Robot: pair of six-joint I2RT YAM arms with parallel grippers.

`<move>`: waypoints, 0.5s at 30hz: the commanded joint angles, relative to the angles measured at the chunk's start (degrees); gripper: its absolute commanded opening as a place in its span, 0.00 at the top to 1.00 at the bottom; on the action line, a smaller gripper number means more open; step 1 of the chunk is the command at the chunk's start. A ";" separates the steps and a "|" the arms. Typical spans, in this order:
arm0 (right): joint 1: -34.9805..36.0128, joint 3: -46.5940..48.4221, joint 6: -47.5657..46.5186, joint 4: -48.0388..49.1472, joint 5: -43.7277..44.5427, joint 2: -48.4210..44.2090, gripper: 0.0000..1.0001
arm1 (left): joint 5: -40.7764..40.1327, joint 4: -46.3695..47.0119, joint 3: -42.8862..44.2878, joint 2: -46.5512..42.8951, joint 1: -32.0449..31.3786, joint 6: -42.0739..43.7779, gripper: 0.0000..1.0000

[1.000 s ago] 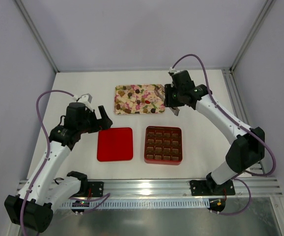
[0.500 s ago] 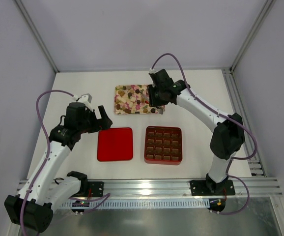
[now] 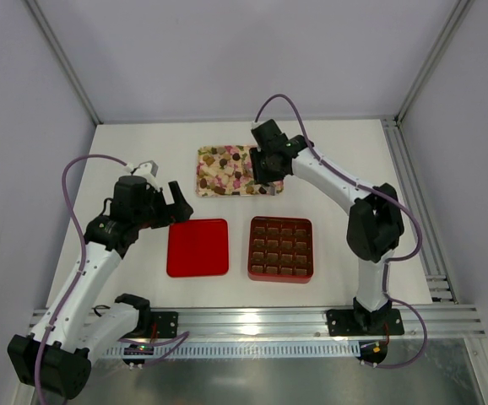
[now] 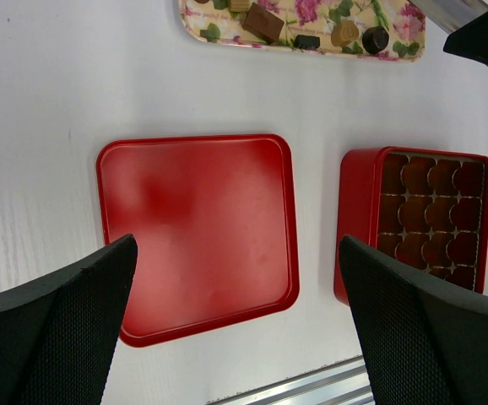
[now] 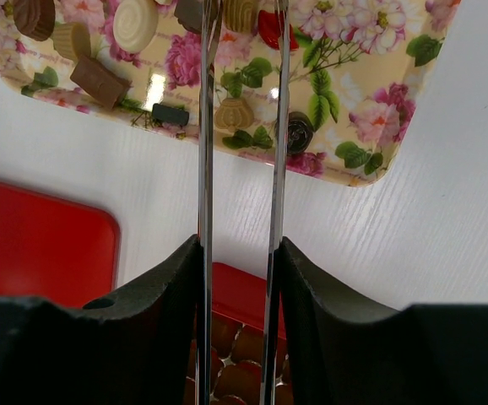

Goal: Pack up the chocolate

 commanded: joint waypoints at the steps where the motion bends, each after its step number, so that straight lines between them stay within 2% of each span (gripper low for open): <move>1: 0.26 3.21 0.72 -0.02 0.83 0.05 0.57 | -0.02 0.78 1.49 -0.46 0.24 0.57 0.00; 9: 0.61 4.27 0.46 -0.55 0.74 2.51 0.58 | 0.15 0.78 1.57 -0.55 0.24 0.65 0.00; 15: 0.88 4.44 0.02 -0.72 1.09 3.48 0.62 | 0.15 0.78 1.49 -0.55 0.24 0.65 0.00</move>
